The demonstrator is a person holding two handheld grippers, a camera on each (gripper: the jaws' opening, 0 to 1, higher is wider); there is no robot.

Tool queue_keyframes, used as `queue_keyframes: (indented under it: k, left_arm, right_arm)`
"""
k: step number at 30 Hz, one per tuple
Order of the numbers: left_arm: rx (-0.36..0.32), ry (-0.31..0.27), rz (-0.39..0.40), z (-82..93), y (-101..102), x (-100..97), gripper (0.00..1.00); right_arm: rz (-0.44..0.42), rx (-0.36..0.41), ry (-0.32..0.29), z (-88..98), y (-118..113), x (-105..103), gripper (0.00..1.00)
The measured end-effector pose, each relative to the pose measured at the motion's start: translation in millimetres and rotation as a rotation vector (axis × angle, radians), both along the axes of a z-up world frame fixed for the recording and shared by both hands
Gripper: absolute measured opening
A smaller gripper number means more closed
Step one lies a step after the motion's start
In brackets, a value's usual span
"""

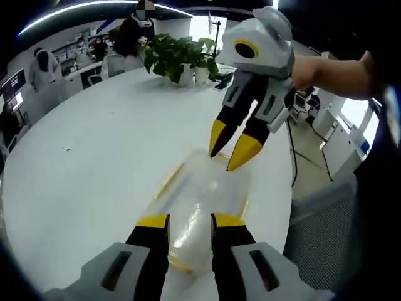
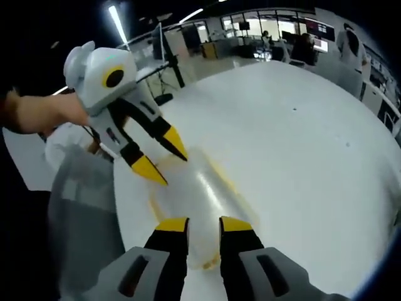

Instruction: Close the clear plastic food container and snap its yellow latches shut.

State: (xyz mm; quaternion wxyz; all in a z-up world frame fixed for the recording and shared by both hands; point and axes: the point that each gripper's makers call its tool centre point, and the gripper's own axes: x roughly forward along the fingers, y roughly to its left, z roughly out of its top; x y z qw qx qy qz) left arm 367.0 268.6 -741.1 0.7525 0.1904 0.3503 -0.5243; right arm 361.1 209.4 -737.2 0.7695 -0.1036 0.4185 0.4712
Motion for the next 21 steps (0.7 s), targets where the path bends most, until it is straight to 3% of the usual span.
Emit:
queue_keyframes:
  k: [5,14,21]
  left_arm:
    - [0.022,-0.005,-0.024,-3.6,-3.5,-4.3,0.24]
    - [0.007,-0.035,-0.092,-0.3,-12.8,-5.8,0.22]
    - [0.015,-0.013,-0.123,-5.5,-14.1,-8.2,0.22]
  right_arm:
    - [0.024,0.019,-0.002,3.4,7.3,-2.0,0.19]
    - [0.088,-0.016,-0.008,-6.5,16.9,-5.0,0.18]
    - [0.090,-0.003,-0.013,-5.7,24.0,-0.4,0.18]
